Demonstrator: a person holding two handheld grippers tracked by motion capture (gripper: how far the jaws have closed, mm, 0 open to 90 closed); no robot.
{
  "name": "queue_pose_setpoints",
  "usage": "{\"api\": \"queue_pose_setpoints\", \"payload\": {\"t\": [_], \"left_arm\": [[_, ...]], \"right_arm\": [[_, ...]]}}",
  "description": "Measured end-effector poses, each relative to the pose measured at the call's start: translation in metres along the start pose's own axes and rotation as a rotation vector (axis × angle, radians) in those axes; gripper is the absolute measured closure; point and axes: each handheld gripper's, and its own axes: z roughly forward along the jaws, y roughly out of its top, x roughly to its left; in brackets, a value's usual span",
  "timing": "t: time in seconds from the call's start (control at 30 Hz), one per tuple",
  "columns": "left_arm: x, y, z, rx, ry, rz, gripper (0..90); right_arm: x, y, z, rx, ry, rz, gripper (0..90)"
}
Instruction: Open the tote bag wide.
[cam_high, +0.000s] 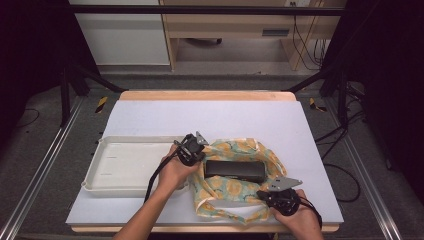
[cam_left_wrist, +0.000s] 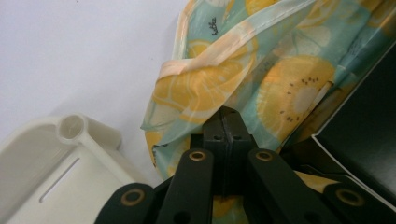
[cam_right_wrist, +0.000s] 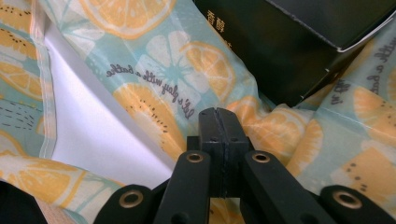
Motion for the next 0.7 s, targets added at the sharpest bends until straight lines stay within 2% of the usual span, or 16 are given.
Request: {"api": "queue_pose_setpoints", "payload": {"t": [0.13, 0.27, 0.37, 0.53, 0.7], "left_arm": [[0.0, 0.0, 0.002, 0.008, 0.013, 0.004, 90.0], [0.0, -0.001, 0.005, 0.025, 0.01, 0.007, 90.0], [0.0, -0.002, 0.005, 0.019, 0.007, 0.002, 90.0], [-0.006, -0.002, -0.011, -0.058, 0.004, 0.011, 90.0], [-0.01, -0.003, -0.032, -0.116, -0.014, 0.02, 89.7]], "right_arm": [[0.0, 0.0, -0.001, 0.002, 0.0, -0.001, 90.0], [0.0, -0.001, -0.002, 0.003, 0.0, 0.001, 90.0], [0.0, -0.002, -0.002, 0.005, -0.002, -0.001, 90.0], [0.0, -0.001, -0.004, -0.007, -0.006, 0.0, 90.0], [0.005, 0.007, -0.01, -0.064, -0.01, -0.014, 90.0]]}}
